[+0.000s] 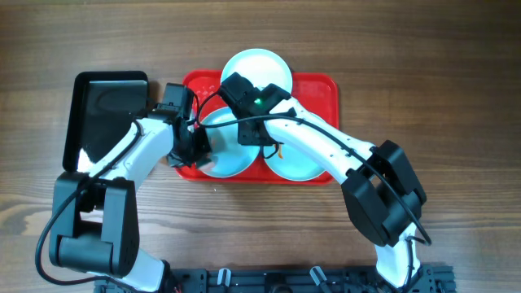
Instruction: Clean dirty plates on tray and stack at the side
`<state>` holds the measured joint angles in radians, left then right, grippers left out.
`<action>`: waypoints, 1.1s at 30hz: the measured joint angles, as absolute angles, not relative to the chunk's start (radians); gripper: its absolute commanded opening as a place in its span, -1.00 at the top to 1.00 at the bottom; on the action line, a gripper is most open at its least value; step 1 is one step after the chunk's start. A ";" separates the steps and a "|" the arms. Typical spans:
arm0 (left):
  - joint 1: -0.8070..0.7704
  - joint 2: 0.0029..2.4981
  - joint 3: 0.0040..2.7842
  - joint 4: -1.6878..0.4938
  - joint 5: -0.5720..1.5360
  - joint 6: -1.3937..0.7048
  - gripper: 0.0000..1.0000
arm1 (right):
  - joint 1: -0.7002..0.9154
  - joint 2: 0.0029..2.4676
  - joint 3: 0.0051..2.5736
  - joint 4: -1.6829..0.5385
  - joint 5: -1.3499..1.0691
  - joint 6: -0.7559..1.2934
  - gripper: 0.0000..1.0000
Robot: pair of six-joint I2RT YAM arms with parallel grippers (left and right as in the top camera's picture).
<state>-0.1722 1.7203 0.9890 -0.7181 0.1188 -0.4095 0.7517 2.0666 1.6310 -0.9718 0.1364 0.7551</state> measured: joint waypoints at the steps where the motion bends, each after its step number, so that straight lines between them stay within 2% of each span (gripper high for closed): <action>1: -0.176 1.720 0.988 -0.683 0.065 -0.409 0.92 | 0.752 2.067 1.631 -0.967 0.131 0.756 0.91; 8: -0.179 1.682 0.987 -0.537 -0.138 -0.406 0.92 | 0.755 2.067 1.631 -0.979 0.147 0.756 0.91; 13: -0.170 1.501 0.999 -0.553 -0.076 -0.406 0.92 | 0.751 2.067 1.631 -0.978 0.186 0.724 0.91; 17: -0.150 1.428 1.008 -0.688 0.034 -0.405 0.92 | 0.751 2.067 1.703 -0.999 0.256 0.648 0.91; 24: -0.150 1.466 1.008 -0.712 0.106 -0.405 0.92 | 0.763 1.982 1.808 -1.050 0.595 0.425 0.91; 29: -0.150 1.466 1.008 -0.712 0.111 -0.405 0.92 | 0.897 1.956 1.815 -0.990 0.974 0.223 0.91; 33: -0.150 1.466 1.008 -0.712 0.115 -0.405 0.92 | 0.966 1.956 1.815 -0.932 1.100 0.103 0.92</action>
